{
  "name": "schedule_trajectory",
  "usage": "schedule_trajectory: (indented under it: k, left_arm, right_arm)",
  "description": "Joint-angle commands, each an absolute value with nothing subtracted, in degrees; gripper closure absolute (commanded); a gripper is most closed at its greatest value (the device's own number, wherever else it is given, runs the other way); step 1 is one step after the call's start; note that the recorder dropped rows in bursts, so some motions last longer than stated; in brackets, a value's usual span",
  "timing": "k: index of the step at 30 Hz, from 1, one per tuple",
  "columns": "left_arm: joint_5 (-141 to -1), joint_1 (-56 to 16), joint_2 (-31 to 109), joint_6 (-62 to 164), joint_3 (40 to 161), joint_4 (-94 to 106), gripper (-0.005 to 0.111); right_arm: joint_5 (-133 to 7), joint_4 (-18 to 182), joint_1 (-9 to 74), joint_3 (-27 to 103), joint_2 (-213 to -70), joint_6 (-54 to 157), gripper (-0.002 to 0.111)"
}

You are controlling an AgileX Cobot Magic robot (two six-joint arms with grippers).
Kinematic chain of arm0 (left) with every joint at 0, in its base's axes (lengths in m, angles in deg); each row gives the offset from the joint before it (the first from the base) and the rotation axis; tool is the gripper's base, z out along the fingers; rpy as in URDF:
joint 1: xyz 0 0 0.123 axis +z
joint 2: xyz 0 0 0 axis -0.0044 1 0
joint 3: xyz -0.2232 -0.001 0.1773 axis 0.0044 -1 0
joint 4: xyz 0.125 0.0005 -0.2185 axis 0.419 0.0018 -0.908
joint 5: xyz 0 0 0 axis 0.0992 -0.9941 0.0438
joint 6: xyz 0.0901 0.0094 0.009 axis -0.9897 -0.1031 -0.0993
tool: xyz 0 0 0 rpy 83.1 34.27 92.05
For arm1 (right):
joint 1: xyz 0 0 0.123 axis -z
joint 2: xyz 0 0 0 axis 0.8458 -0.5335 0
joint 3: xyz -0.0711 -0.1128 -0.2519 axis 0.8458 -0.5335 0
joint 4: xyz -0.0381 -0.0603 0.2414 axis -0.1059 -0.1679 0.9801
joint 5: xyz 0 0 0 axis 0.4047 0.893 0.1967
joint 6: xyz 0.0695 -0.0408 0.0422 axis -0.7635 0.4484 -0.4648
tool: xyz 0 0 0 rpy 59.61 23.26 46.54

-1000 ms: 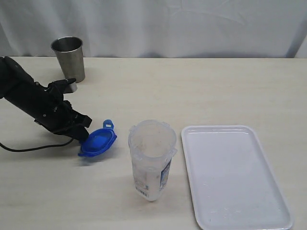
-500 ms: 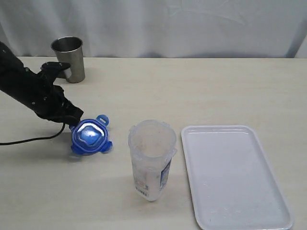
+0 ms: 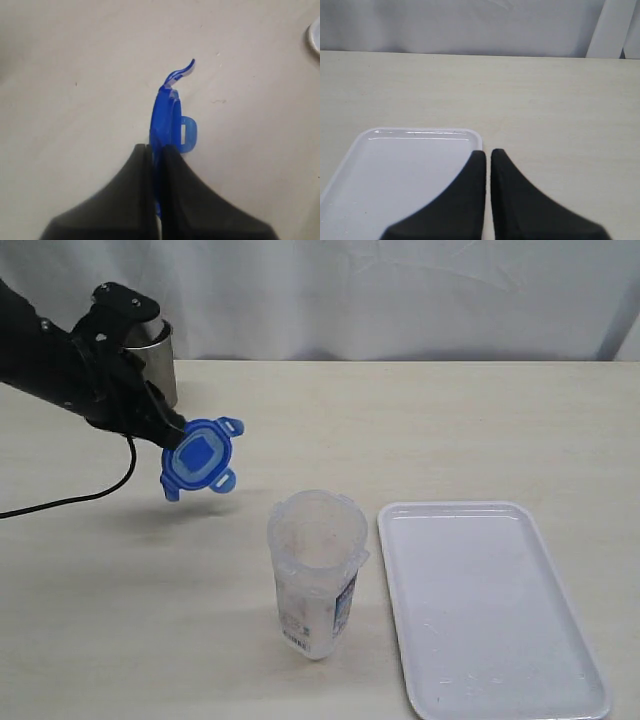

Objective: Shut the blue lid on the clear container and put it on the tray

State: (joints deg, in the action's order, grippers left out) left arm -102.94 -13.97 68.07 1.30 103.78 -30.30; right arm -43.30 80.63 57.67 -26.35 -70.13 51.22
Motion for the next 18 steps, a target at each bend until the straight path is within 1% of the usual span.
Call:
schedule_trajectory:
  k: [1, 8, 18]
  left_arm:
    - [-97.8, -17.4, 64.2, -4.2, 103.8, -28.8, 0.107]
    - [-89.8, -23.1, 59.4, -9.8, 103.8, -24.1, 0.107]
    - [-89.1, -32.0, 57.4, -24.0, 103.8, -23.0, 0.107]
  right_arm:
    - [-43.5, 80.6, 57.6, -26.6, -69.9, 51.4, 0.104]
    - [-43.5, 80.6, 57.6, -26.6, -69.9, 51.4, 0.104]
    - [-43.5, 80.6, 57.6, -26.6, -69.9, 51.4, 0.104]
